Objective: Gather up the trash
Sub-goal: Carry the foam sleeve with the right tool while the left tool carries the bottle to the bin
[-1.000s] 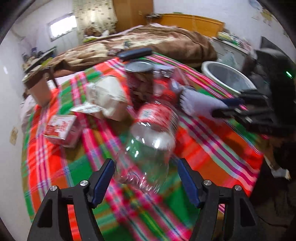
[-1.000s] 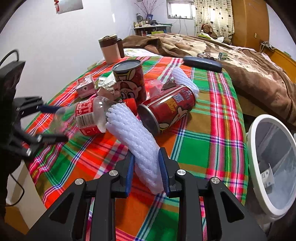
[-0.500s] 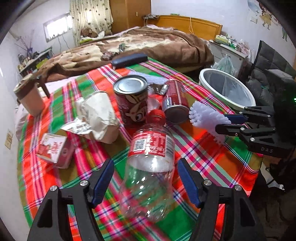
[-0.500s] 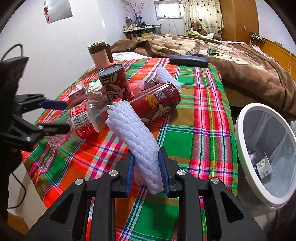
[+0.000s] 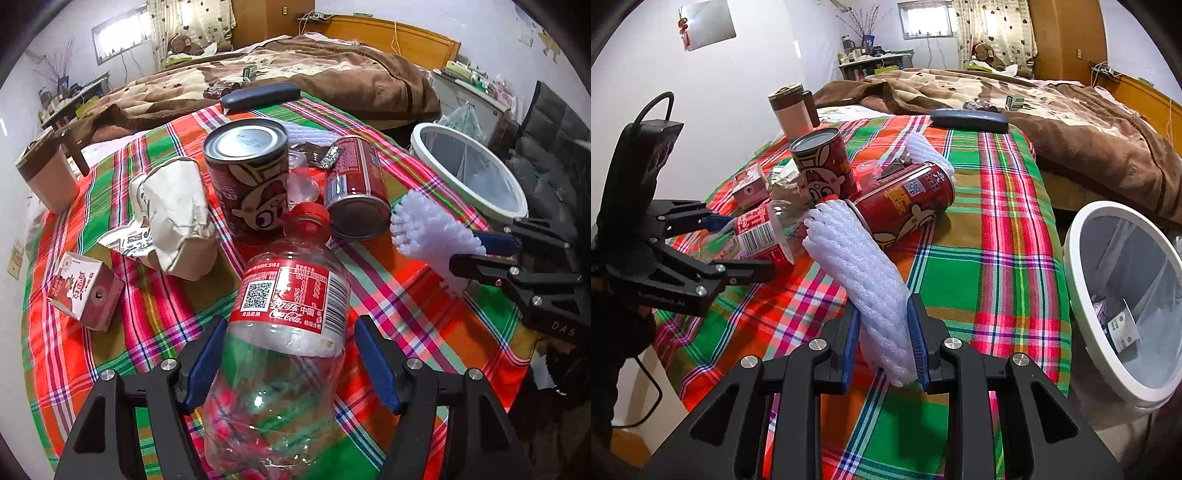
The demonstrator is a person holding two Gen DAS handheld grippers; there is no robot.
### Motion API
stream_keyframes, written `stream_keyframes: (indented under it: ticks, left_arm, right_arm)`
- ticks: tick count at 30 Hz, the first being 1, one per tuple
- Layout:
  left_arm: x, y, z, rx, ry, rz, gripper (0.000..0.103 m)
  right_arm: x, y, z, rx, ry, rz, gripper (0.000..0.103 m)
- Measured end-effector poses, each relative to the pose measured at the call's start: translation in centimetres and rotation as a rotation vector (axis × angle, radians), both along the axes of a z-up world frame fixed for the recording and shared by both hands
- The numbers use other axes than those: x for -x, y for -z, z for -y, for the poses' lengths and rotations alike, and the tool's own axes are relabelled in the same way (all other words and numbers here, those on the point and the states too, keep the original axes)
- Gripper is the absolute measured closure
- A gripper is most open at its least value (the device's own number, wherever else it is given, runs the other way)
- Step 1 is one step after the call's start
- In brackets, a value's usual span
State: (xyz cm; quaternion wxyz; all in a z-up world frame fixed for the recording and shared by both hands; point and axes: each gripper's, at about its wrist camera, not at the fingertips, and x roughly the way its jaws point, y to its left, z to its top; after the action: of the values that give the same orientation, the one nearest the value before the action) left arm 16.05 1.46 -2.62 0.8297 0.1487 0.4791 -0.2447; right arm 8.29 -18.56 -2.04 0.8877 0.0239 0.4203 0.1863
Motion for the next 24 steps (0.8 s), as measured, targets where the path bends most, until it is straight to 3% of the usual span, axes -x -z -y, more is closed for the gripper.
stream_keyframes:
  ticks: [3,24]
  left_arm:
    - [0.0,0.2,0.1,0.003,-0.011,-0.006,0.038]
    - [2.9,-1.1,-1.5,0.079,-0.091,0.047,0.039]
  right_arm:
    - [0.0,0.1,0.0,-0.002,-0.001,0.0,0.076]
    - [0.9,-0.2,0.1,-0.035,0.007,0.014,0.078]
